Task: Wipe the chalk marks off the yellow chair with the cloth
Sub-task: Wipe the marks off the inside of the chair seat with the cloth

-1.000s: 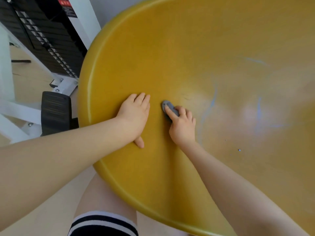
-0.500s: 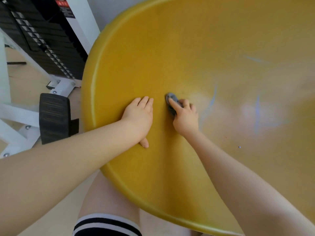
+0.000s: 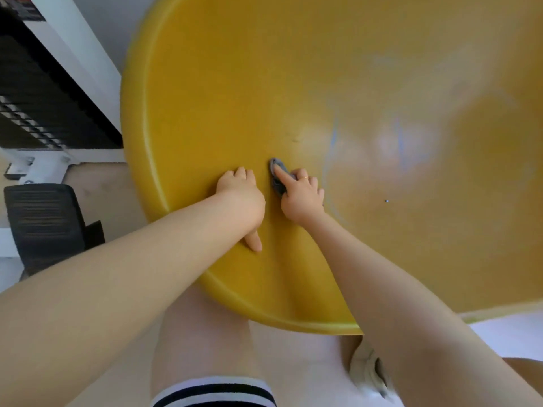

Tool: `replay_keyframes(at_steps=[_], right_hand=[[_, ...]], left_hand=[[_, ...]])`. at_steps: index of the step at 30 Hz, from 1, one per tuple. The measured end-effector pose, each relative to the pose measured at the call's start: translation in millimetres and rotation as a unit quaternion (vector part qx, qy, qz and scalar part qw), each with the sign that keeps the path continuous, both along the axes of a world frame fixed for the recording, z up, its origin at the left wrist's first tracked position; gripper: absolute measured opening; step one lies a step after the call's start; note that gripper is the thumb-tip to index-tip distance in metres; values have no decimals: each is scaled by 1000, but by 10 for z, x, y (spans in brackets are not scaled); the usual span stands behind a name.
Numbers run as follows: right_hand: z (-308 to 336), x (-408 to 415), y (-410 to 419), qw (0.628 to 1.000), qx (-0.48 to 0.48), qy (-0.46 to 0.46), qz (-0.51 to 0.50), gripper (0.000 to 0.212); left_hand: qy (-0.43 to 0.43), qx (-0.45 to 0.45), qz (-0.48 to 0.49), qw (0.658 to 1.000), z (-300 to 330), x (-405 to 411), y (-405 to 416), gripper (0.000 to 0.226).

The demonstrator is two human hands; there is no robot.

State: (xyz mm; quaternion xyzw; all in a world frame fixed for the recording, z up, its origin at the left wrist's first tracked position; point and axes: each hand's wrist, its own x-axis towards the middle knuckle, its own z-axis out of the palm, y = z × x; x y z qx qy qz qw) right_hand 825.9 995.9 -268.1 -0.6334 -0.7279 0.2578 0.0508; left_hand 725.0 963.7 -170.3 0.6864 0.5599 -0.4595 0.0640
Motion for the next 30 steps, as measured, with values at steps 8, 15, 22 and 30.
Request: replay_keyframes(at_steps=[8,15,22,30], right_hand=[[50,215,-534,999,-24,17,16,59],[158,709,-1288,982,-35,75,167,57],[-230,979,-665,986,47,-53,149,56],[-224,1071,-436,988,22,-73,134,61]], left_hand=[[-22,-38,-15,999,38,47,-181,111],[-51,-46,65,995,-46,317,-326,107],[-61,32,160,985,-313,638,-557,131],[-65,79,222,970,-419,797,-661,114]])
